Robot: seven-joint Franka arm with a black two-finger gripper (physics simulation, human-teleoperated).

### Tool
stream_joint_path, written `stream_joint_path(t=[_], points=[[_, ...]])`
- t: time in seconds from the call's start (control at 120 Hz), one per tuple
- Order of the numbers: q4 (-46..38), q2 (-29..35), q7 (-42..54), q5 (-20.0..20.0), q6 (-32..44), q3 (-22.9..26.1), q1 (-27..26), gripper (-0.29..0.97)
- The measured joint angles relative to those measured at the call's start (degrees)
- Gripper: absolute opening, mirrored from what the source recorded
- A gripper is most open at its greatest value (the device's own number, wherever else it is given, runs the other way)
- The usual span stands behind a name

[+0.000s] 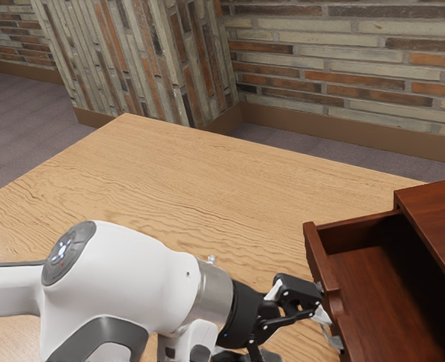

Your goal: Pull the drawer handle with one arm to open the drawer

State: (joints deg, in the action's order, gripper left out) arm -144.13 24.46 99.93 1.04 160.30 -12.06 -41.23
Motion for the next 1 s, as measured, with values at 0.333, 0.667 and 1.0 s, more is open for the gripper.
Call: stream_joint_path(t=[0.333,0.667,1.0], points=[[-3.3,4.1,-0.1,0.1,-0.8,0.9,3.1,0.66],[-6.0,7.8,-0.1,0.3,-1.9,3.4,5.3,0.69],[-4.0,14.9,-1.1,0.2,-5.2,5.4,7.1,0.68]])
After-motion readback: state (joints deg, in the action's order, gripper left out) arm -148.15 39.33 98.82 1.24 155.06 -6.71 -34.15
